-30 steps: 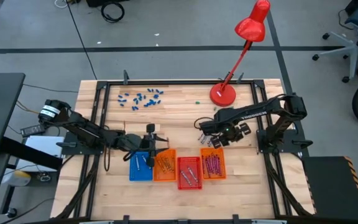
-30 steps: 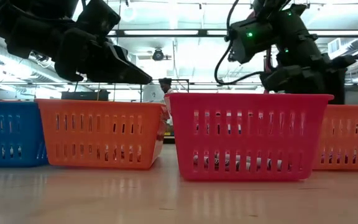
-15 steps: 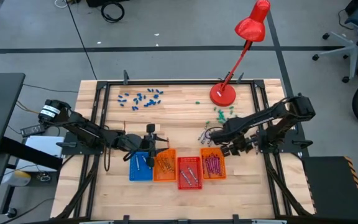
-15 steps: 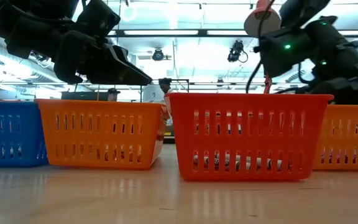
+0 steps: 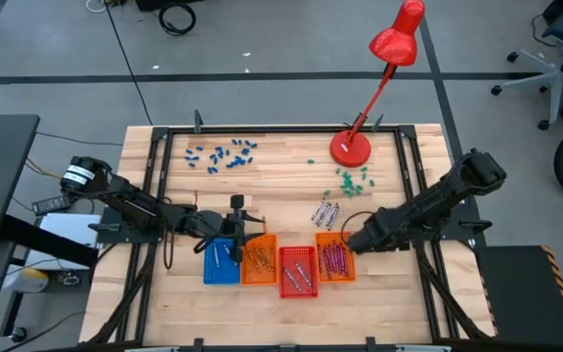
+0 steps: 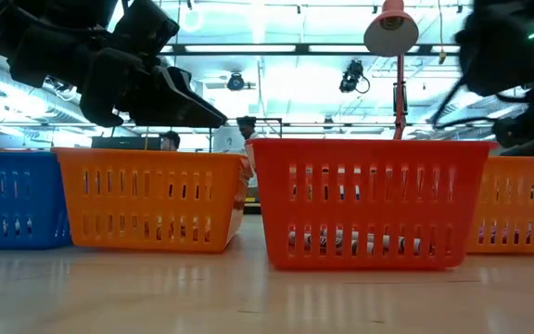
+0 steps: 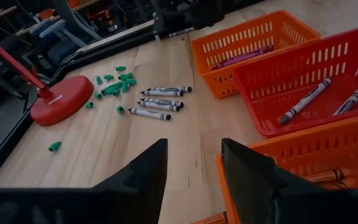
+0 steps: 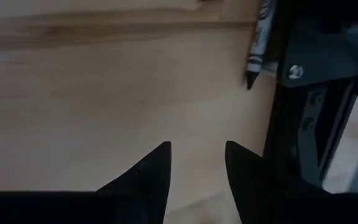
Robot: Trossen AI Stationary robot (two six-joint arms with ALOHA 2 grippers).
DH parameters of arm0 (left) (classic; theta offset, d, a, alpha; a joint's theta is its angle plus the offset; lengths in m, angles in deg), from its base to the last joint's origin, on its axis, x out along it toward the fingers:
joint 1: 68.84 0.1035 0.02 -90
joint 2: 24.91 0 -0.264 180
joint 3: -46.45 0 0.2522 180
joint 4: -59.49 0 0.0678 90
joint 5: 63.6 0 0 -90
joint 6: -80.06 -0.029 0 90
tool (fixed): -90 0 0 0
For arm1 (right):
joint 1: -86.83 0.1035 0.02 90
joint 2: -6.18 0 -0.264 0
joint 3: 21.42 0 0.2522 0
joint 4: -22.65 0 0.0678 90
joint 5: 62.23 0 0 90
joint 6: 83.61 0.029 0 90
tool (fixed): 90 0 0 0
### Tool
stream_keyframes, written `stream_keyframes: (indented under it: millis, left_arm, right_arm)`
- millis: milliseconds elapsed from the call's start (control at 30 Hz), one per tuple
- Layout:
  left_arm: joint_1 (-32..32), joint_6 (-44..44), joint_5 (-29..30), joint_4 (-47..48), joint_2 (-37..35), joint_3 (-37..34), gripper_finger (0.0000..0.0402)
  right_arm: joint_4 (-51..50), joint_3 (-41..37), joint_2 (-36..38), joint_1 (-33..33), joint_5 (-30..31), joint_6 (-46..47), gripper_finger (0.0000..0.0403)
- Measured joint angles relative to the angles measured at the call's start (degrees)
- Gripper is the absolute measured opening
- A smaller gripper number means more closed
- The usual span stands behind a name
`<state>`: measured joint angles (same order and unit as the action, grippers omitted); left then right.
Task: Sort crayons
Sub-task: Put the black crayon into the blue bin
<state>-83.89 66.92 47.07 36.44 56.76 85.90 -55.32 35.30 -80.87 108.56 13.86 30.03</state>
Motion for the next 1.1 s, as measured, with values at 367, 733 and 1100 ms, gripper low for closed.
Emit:
stream_keyframes:
  millis: [367,733,1100]
  left_arm:
    - [0.0,-0.1,0.0,-0.2,0.0,0.0,0.0164]
    - [0.0,-0.1,0.0,-0.2,0.0,0.0,0.0164]
    - [0.0,-0.1,0.0,-0.2,0.0,0.0,0.0164]
  right_arm:
    - [2.0,-2.6,0.1,8.9,4.5,14.3,0.0155]
    - [4.2,-5.9,1.9,13.0,7.8,20.9,0.0155]
    - [1.6,-5.9,2.0,15.8,8.5,19.9,0.0155]
